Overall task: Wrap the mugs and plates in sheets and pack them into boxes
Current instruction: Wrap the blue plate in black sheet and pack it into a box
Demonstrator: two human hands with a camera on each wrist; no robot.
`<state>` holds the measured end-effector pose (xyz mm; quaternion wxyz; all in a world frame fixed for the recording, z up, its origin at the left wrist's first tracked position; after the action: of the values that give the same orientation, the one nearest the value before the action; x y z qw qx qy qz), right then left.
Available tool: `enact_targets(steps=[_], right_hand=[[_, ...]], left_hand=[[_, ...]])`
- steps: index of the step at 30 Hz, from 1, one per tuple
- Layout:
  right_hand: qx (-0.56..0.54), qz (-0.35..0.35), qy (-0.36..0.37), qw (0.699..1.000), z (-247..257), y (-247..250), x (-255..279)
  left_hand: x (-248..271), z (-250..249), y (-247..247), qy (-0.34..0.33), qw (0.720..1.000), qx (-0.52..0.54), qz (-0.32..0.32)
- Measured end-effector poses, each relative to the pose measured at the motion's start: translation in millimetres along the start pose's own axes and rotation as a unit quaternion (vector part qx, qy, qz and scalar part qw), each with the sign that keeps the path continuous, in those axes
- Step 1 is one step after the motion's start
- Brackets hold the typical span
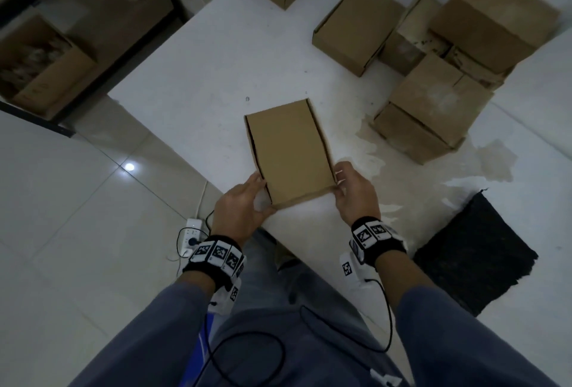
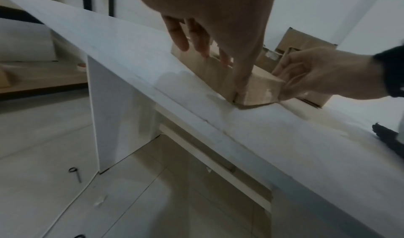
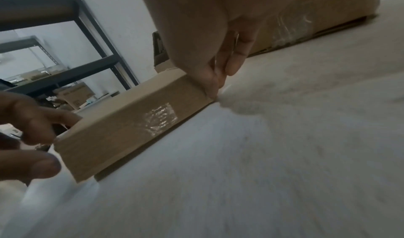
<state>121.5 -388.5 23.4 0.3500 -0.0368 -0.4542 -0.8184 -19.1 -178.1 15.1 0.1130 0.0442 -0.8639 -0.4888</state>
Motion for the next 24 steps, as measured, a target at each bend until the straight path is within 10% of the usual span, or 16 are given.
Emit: enact_targets(steps=[6, 10, 14, 24], right_hand=[[-0.012, -0.091, -0.111, 0.990, 11, 26, -41], [-0.256, -0.112, -0.195, 0.940, 31, 19, -43], [-0.275, -0.084, -0.201, 0.936, 50, 5, -57], [-0.284, 0.010, -0.174, 0.943, 69, 35, -136]], left_hand=[[-39, -4, 28, -0.089, 0.992, -0.094, 0.013], [-103, 9, 60, -0.124, 0.973, -0.112, 0.157], [-159, 20, 77, -0.103, 0.932, -0.169, 0.304], [-186, 42, 84, -0.177, 0.907, -0.256, 0.283]])
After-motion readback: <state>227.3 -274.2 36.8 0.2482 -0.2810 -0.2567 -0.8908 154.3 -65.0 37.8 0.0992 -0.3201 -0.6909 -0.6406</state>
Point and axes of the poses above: each hand's wrist, its own x-axis away from the middle knuckle, its own y-axis out of the back of the hand, z = x × y, the point moved 1 cm from there along -x, towards the middle knuckle, and after that the axes turned 15 degrees about z, right-handed, at the moved point
